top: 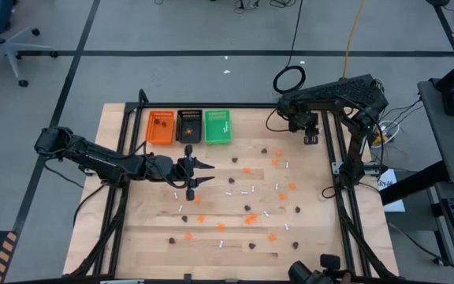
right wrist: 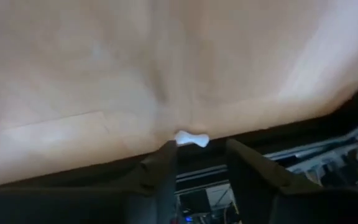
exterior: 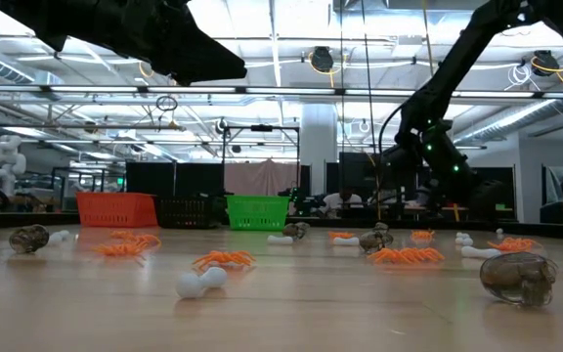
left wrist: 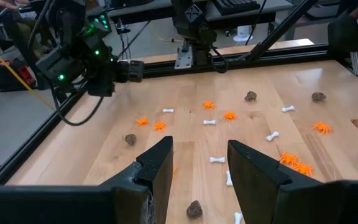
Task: Sort Halloween decoration
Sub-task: Put the white bone toy into the green bin
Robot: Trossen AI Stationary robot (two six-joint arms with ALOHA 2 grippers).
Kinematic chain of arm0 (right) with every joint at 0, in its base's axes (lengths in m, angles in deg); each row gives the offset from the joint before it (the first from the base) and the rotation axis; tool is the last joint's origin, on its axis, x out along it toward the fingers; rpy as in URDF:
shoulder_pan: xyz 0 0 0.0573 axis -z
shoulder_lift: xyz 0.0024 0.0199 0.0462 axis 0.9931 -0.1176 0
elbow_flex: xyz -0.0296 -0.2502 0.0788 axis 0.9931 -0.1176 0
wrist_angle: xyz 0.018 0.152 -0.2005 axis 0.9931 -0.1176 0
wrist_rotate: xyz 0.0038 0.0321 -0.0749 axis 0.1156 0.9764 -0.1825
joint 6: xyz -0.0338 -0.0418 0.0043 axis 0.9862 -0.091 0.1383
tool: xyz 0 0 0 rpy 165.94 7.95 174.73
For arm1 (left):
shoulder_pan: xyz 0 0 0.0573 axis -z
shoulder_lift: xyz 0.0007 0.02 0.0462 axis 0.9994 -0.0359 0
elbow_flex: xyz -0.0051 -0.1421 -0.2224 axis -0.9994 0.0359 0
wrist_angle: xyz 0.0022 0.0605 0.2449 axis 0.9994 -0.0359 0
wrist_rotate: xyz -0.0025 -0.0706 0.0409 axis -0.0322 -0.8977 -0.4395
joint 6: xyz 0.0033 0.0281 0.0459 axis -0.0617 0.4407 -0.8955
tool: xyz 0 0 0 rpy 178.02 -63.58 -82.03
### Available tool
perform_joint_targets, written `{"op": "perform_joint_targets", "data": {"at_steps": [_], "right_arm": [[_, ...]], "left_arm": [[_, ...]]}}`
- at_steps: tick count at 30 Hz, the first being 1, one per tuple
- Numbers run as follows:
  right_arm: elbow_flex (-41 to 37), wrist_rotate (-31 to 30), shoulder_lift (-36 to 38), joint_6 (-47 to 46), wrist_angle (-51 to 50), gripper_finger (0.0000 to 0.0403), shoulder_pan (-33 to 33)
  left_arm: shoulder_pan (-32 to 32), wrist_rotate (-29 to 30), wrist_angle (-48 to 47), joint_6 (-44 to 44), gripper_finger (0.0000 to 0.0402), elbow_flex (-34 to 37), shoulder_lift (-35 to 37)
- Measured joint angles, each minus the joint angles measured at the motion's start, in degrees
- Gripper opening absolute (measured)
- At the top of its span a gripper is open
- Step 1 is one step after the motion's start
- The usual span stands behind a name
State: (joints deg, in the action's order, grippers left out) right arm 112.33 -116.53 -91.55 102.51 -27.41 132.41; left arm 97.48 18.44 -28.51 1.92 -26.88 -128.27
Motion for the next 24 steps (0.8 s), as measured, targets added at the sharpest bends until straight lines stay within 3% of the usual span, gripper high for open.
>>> {"op": "perform_joint_targets", "data": {"at_steps": [4, 12, 19, 24], "right_arm": [[0.0, 0.09, -0.46, 1.49, -0.28, 0.0159, -0.02], [-2.29, -1.68, -0.42, 1.24, -3.39, 0.0159, -0.02], [-9.36, -5.98, -0.25, 3.45, 6.01, 0.0158, -0.15], [-9.94, -6.33, -0.2, 4.01, 7.29, 0.0158, -0.17]], "left_arm": [[-0.01, 0.0, -0.02, -0.18, 0.0152, 0.0, 0.0], [-0.01, 0.0, -0.21, -0.18, 0.0152, 0.0, 0.0], [-0.01, 0.0, -0.21, -0.18, 0.0152, 0.0, 0.0], [-0.01, 0.0, -0.21, -0.22, 0.0152, 0.0, 0.0]]}}
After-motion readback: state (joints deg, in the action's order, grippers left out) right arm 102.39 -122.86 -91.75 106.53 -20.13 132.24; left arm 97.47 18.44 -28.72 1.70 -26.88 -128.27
